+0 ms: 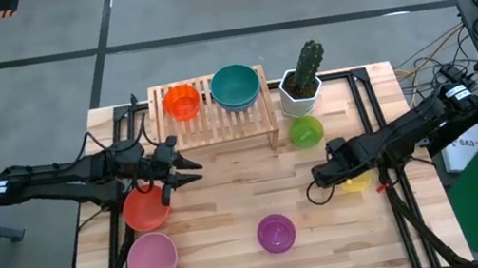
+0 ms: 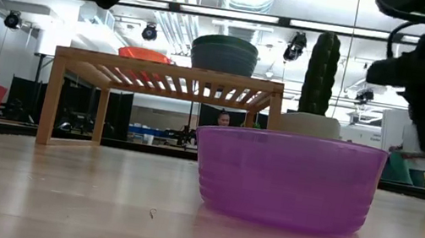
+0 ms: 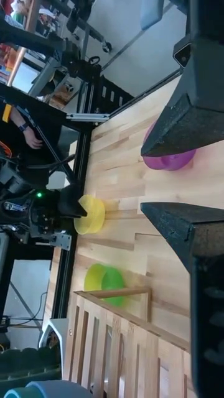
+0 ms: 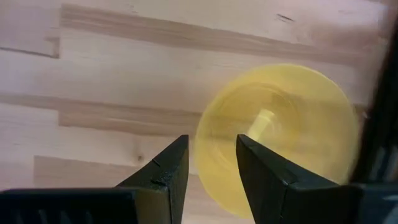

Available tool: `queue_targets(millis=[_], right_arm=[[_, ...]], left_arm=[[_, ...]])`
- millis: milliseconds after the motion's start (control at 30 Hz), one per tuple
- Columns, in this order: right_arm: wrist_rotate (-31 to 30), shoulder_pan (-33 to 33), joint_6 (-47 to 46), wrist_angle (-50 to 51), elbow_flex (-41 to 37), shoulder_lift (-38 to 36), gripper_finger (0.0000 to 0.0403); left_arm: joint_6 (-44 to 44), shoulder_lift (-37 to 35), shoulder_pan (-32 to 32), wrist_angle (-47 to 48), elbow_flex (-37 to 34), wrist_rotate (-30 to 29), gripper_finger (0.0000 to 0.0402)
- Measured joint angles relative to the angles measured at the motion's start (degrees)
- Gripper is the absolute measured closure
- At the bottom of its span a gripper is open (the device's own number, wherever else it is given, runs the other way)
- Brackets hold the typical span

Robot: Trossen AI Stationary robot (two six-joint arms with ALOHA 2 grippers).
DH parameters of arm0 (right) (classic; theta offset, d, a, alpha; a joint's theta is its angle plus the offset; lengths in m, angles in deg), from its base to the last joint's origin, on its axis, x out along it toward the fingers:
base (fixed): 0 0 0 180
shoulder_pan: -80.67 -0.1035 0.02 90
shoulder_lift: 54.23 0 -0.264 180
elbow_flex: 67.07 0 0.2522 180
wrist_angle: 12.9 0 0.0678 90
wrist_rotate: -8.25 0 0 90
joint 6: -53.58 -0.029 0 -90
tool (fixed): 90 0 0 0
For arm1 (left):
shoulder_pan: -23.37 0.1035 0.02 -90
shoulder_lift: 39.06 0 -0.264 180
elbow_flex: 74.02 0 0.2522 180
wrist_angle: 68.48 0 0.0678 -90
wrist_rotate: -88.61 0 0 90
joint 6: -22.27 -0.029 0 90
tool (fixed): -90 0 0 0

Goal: Place and stack bowls onto a shelf
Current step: Stack the yellow bowl on top of the orange bowl on the shelf

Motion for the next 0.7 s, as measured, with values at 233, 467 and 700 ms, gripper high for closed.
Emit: queue_targets(millis=[233,467,700], right_arm=[[0.25,-1.86,-1.59,-2.12,0.40,0.89,0.0280],[2.23,-3.22,-2.12,-2.28,0.25,7.99,0.0280],[3.18,-3.20,2.27,-3.53,0.81,14.15,0.0280]], left_arm=[[0.00,0.00,0.00,0.00,0.00,0.00,0.0290],[-0.84,0.00,0.00,0.00,0.00,-0.02,0.0290],[-1.31,0.00,0.02,0.00,0.00,-0.02,0.0290]])
